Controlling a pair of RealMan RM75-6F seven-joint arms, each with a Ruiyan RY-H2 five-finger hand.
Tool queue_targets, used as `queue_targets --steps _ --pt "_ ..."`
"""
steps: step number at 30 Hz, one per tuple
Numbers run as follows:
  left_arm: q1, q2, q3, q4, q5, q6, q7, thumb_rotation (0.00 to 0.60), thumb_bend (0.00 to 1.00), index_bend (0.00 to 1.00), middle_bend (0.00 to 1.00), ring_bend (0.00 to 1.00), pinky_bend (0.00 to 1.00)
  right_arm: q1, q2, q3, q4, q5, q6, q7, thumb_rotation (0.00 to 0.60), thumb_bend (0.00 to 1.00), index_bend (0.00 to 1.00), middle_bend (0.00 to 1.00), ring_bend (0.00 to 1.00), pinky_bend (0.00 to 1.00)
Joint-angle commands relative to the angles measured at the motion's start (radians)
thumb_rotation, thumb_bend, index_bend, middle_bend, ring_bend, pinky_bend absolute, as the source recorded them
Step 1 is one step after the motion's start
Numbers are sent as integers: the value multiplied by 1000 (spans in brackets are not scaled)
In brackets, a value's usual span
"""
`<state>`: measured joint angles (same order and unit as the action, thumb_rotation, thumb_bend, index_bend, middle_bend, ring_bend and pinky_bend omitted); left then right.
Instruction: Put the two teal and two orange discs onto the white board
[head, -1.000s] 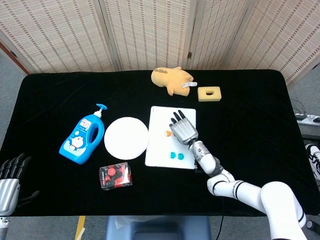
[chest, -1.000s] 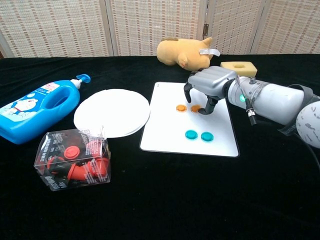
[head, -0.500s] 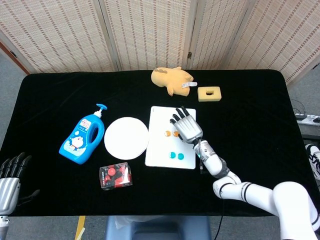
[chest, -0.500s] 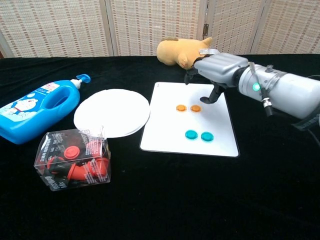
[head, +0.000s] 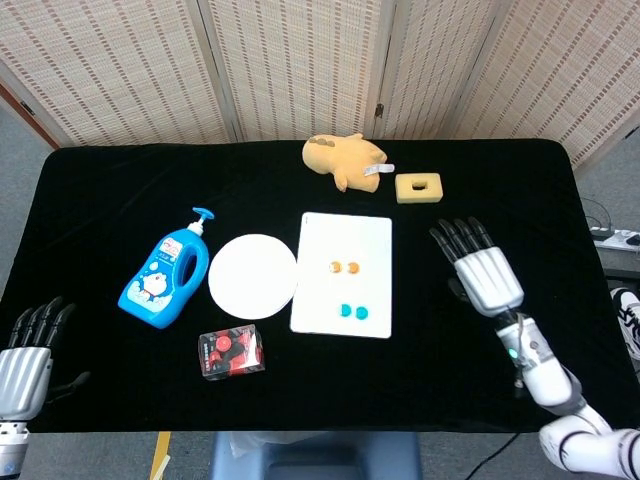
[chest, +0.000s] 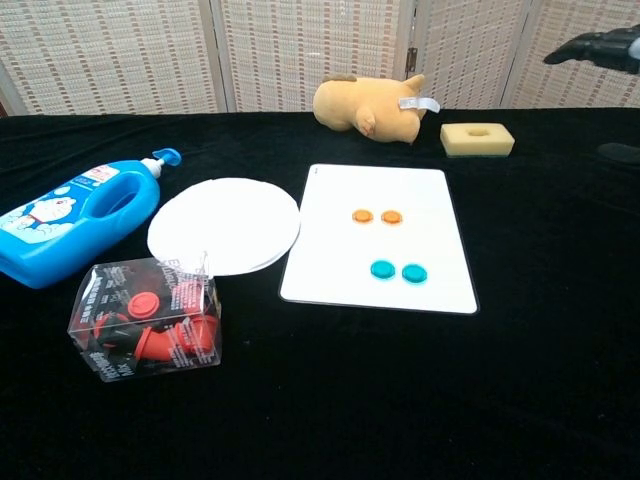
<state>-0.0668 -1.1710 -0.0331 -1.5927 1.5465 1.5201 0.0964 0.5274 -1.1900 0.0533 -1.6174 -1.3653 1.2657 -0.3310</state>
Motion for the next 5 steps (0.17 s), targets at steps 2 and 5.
queue_targets --steps 2,5 --pt "-9 -3 -2 -13 4 -7 14 600 120 0 0 1 0 -118 60 -74 -52 -94 129 57 600 292 0 0 0 0" --pt "-14 -5 -2 -21 4 -13 26 600 120 0 0 1 0 -183 61 -105 -38 -129 194 83 600 292 0 0 0 0"
